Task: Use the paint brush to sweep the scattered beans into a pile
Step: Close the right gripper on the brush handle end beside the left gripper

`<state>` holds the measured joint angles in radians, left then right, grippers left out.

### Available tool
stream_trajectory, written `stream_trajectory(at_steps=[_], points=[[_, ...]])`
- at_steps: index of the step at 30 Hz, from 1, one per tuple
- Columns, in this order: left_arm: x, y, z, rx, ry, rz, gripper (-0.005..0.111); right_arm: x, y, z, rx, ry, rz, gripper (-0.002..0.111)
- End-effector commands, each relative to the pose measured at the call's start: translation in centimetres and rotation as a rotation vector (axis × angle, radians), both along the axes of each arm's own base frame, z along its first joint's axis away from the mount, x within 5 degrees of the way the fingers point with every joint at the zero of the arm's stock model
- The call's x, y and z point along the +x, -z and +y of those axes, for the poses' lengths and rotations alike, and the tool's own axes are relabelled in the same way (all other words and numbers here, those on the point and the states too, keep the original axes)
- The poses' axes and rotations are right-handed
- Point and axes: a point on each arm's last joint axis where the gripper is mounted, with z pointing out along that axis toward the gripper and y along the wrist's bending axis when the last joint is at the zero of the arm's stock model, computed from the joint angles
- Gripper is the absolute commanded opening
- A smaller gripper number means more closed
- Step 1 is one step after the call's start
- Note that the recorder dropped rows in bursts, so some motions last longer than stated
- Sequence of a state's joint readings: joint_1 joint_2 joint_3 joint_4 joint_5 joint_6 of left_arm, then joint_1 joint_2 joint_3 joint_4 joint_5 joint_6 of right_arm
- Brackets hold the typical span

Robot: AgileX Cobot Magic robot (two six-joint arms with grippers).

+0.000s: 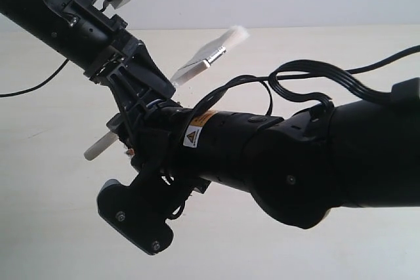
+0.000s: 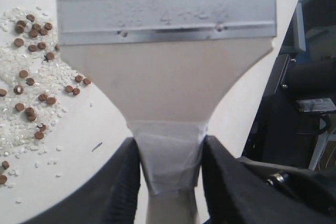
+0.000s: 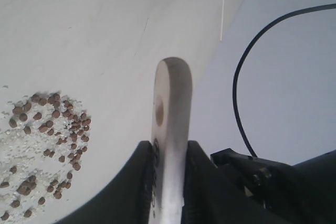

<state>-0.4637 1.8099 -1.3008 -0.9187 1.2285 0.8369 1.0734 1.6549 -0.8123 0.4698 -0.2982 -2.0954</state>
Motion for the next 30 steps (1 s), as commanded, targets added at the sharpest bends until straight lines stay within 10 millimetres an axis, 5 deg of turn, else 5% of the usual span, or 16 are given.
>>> stream_trajectory(at_steps=[1,18,30], points=[[-0.02,-0.51,-0.44,-0.051,-0.029,0.019,0.0,-0.12,-0.47,0.33,0.001,-0.035,-0.062,0.0],[-0.02,-0.48,-0.42,-0.047,-0.027,0.017,0.0,-0.11,-0.48,0.34,0.001,-0.035,-0.064,0.0],[-0.02,-0.48,-0.42,-0.047,-0.027,0.017,0.0,-0.25,-0.44,0.41,-0.02,-0.07,-0.086,0.026]])
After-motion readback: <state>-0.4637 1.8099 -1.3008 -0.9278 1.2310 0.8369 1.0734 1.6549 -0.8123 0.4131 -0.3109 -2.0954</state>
